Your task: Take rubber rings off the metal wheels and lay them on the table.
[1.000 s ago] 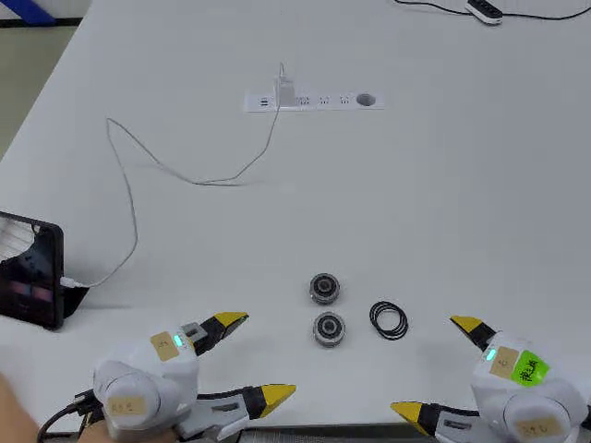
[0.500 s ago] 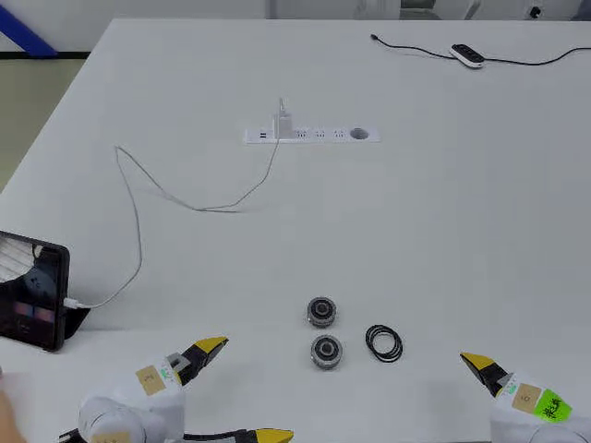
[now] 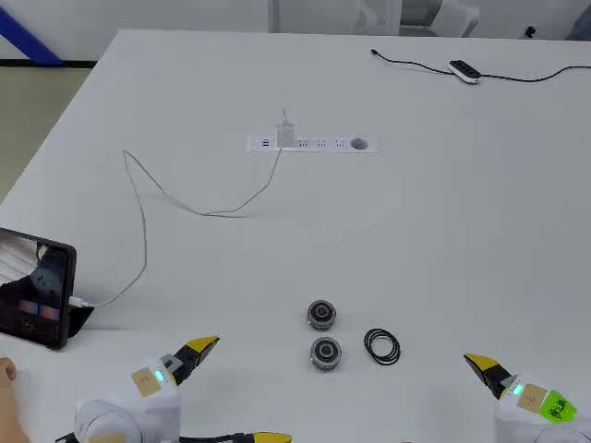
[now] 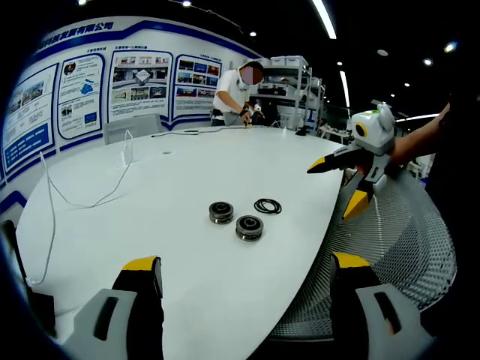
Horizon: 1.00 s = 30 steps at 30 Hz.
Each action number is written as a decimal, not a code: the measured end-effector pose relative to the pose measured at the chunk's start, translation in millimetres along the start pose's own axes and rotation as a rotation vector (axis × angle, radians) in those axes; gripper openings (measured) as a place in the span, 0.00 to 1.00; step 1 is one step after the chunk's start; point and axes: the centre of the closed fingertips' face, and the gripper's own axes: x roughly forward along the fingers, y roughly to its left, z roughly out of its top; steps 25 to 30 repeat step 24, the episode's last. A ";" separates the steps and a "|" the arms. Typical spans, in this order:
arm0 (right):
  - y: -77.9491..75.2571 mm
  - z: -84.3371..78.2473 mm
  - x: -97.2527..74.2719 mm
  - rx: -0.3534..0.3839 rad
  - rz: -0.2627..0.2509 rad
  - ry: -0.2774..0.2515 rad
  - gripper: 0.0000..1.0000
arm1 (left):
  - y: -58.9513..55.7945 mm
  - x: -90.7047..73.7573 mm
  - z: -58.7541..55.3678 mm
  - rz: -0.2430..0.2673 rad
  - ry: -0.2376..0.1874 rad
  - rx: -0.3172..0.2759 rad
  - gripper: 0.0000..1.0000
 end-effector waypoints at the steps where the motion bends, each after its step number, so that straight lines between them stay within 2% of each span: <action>1: -0.7 1.1 0.2 0.000 -0.002 -0.003 0.96 | 0.0 -0.4 -0.3 0.000 0.001 0.002 0.94; 9: -1.8 8.3 2.1 -0.002 -0.004 -0.015 0.95 | -1.1 -1.9 1.7 0.000 -0.001 0.001 0.93; 30: 3.7 6.9 5.8 -0.004 0.014 -0.007 0.94 | -1.3 -5.4 0.3 0.004 0.006 -0.002 0.92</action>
